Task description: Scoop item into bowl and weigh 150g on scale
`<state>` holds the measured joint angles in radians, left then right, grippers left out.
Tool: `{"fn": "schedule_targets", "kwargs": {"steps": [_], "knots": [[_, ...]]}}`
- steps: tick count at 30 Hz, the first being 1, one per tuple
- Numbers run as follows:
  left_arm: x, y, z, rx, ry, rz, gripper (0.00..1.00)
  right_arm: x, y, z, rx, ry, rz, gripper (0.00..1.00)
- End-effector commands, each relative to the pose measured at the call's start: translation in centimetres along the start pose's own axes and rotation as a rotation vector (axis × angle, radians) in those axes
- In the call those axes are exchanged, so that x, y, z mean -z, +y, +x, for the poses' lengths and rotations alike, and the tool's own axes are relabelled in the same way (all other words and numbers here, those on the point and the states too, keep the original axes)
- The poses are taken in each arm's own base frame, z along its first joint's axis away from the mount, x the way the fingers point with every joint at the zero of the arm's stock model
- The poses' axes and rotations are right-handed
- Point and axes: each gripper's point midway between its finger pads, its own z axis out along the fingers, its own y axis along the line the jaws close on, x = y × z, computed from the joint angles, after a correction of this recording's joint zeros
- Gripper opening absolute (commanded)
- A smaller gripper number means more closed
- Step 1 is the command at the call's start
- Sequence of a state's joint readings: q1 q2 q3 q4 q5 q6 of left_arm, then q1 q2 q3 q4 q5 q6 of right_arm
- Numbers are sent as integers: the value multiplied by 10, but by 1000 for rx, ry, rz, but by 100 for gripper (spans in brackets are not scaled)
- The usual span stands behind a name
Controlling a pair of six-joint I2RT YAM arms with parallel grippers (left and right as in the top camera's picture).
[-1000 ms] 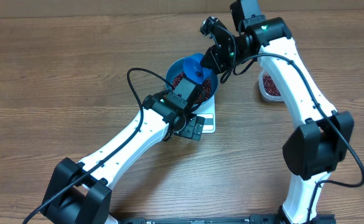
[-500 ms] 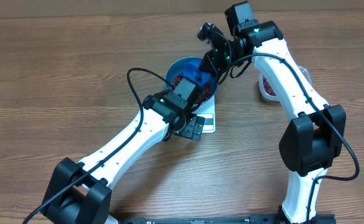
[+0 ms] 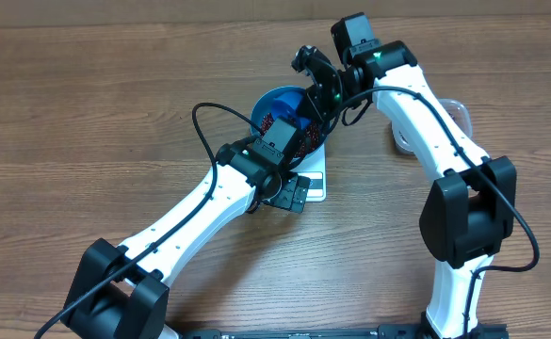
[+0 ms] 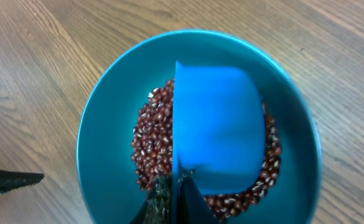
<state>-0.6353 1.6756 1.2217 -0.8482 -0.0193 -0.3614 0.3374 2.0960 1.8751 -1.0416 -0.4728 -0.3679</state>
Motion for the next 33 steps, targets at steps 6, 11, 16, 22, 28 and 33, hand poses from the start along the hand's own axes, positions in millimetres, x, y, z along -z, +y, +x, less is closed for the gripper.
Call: {"fn": "schedule_targets", "kwargs": {"steps": [6, 11, 16, 22, 28, 33], "knots": [[4, 1, 1, 6, -14, -5, 100, -7, 12, 12, -103, 49, -19, 4], [4, 1, 1, 6, -14, -5, 100, -6, 24, 11, -151, 44, -92, 4], [4, 1, 1, 6, -14, -5, 100, -4, 39, 8, -159, 31, -180, 4], [4, 1, 1, 6, -14, -5, 99, 2, 45, 6, -179, 17, -245, 4], [4, 1, 1, 6, -14, -5, 100, 14, 29, 5, -220, -22, -265, 4], [4, 1, 1, 6, -14, -5, 100, 25, 20, 2, -250, -60, -303, 4]]}}
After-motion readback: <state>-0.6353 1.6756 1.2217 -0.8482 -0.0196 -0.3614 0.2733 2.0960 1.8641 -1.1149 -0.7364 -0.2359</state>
